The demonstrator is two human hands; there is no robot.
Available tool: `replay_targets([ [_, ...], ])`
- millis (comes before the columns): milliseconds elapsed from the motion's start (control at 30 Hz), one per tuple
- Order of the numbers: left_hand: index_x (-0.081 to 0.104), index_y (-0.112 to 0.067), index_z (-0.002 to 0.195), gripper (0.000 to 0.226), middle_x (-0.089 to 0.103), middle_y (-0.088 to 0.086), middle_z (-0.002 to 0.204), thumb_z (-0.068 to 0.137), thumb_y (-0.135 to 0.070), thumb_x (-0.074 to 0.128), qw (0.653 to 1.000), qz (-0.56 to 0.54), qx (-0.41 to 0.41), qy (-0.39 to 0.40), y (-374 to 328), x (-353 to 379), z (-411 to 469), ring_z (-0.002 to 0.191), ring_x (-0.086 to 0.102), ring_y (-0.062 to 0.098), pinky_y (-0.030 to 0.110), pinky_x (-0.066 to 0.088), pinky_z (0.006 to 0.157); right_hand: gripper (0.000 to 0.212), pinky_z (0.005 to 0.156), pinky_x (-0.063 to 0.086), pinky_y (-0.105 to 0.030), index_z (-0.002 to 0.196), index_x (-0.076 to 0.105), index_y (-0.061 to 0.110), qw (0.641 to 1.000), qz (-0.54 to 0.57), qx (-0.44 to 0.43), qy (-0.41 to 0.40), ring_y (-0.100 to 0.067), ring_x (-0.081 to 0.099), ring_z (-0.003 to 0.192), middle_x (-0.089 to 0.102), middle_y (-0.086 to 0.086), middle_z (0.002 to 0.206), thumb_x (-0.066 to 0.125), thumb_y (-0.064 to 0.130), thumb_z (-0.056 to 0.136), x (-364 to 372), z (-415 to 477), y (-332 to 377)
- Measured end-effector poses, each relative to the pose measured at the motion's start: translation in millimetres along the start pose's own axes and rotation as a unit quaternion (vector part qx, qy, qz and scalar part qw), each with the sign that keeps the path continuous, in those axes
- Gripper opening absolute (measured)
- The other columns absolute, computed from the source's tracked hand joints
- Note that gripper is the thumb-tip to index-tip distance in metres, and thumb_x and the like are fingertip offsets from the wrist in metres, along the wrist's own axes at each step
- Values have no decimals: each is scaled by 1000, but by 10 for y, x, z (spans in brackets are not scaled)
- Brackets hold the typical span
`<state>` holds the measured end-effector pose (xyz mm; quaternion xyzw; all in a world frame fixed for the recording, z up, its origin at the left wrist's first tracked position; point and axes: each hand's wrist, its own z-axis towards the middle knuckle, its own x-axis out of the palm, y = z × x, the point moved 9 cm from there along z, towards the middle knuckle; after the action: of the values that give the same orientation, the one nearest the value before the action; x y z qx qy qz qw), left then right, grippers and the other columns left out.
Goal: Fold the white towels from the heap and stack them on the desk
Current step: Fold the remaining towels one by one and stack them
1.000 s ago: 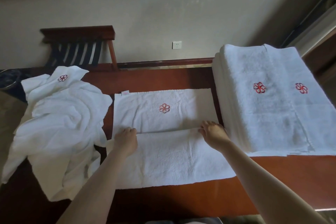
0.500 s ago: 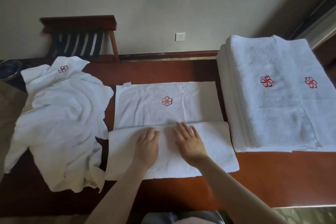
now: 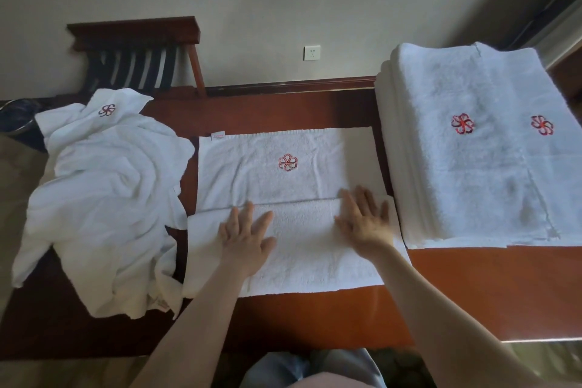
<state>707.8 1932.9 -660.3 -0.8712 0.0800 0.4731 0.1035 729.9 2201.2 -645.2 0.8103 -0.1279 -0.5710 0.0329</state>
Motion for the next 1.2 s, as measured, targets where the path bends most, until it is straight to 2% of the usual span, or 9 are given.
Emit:
replay_targets([
  [67, 5, -37, 151, 59, -21, 6, 158, 99, -47, 29, 999, 0, 16, -52, -99, -125, -61, 144, -22, 33, 55, -8, 114, 64, 115, -15, -46, 153, -8, 28, 998, -18, -47, -32, -16, -14, 147, -16, 2, 159, 20, 49, 100, -46, -18, 301],
  [167, 58, -12, 125, 40, 37, 15, 149, 85, -12, 62, 973, -25, 75, -218, -288, -386, -286, 138, 34, 36, 54, 32, 109, 60, 117, -9, -42, 154, 2, 25, 990, 23, -131, -53, -17, -7, 149, -14, 4, 157, 28, 39, 101, -18, -87, 872],
  [233, 64, -8, 116, 32, 50, 14, 140, 84, -7, 58, 959, -48, 89, -265, -280, -375, -411, 129, 48, 33, 49, 43, 101, 57, 118, -9, -41, 154, 7, 25, 988, 50, -140, -36, -17, -7, 149, -7, 3, 160, 29, 35, 102, 97, -116, 1119],
  [300, 59, -9, 128, 44, 45, 11, 146, 92, -24, 39, 970, -58, 78, -221, -185, -238, -433, 135, 42, 31, 50, 40, 104, 57, 118, -11, -42, 154, 8, 27, 992, 57, -116, -15, -15, -10, 148, -5, 4, 162, 29, 33, 102, 212, -124, 1164],
  [400, 21, -23, 152, 61, 6, 2, 161, 97, -49, 17, 989, -40, 43, -136, 112, -29, -311, 148, -2, 24, 49, 5, 117, 59, 116, -16, -41, 154, -2, 30, 993, 27, -115, 0, -12, -20, 146, -17, 9, 160, 25, 38, 102, 291, -128, 1113],
  [567, -22, -35, 146, 67, -37, -3, 151, 93, -64, 7, 997, -37, -44, -59, 685, -53, -34, 138, -36, 20, 46, -13, 116, 59, 114, -21, -39, 149, -16, 34, 992, 6, -124, 29, -9, -30, 141, -30, 12, 155, 16, 47, 101, 352, -110, 1083],
  [767, -19, -31, 149, 76, -36, 4, 152, 92, -68, 12, 997, -43, -56, 10, 895, -125, 51, 140, -33, 26, 51, -12, 116, 64, 118, -10, -41, 153, -5, 32, 992, 20, -117, 45, -10, -17, 146, -18, 12, 159, 30, 44, 101, 293, -72, 1099],
  [900, -11, -29, 152, 74, -29, 3, 156, 93, -65, 17, 999, -19, -45, -24, 761, -286, 53, 142, -29, 25, 53, -11, 113, 63, 117, 13, -40, 153, 15, 26, 993, 43, -110, 10, -15, 11, 147, 9, 8, 161, 44, 36, 98, 28, -65, 1121],
  [1200, 46, -8, 134, 44, 28, 9, 151, 97, -31, 45, 990, -30, 12, -139, 375, -1248, 546, 131, 37, 29, 40, 39, 103, 52, 103, 39, -42, 146, 34, 19, 995, 60, -31, -79, -27, 40, 131, 39, -4, 148, 49, 28, 97, -885, 607, 617],
])
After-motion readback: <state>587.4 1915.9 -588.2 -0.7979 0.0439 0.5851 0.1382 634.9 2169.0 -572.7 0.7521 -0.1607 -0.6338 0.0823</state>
